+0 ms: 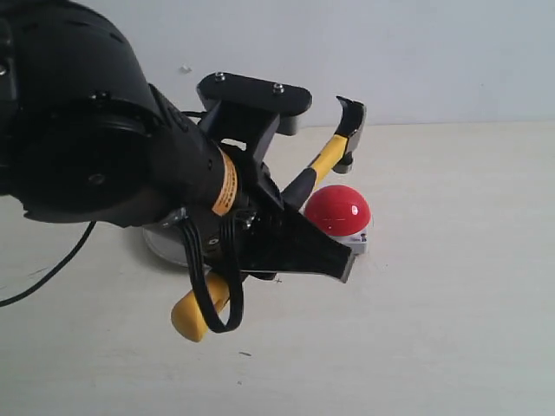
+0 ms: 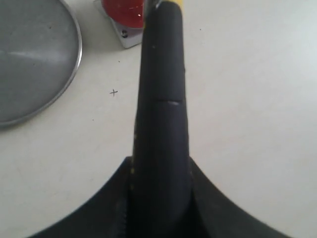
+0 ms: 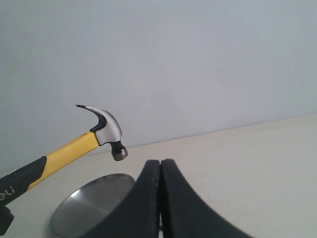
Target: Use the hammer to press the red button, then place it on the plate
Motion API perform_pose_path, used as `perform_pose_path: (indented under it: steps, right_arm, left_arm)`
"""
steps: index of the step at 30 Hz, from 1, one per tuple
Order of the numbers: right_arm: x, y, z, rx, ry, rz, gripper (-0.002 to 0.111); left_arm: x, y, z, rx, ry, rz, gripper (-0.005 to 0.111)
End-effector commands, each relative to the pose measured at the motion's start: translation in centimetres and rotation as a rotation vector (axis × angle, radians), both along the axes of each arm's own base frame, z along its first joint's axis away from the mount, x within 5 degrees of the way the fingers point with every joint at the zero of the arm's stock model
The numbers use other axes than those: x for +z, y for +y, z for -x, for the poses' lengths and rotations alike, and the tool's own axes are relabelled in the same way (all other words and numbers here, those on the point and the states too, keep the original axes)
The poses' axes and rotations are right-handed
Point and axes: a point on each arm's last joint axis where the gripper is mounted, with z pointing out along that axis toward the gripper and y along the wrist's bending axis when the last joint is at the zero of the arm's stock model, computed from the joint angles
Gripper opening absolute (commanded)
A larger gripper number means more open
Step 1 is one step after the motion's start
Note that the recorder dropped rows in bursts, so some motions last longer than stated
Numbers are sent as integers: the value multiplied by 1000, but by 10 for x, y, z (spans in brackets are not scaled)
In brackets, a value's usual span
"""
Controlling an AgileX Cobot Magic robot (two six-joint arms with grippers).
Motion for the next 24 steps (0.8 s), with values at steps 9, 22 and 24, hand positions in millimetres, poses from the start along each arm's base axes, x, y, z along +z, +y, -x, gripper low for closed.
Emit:
perform_pose_path:
  steps: [9,22,24]
  right_arm:
    - [-1,0,0,5,1,6,0]
    - [-1,0,0,4,0,6,0]
    - [-1,0,0,4,0,6,0]
  left_arm:
    - [10,-27,7,-1,16,266,0]
    - [-13,-27,-4,229,54,221,0]
    - [-23,-28,-6,267,40,180,0]
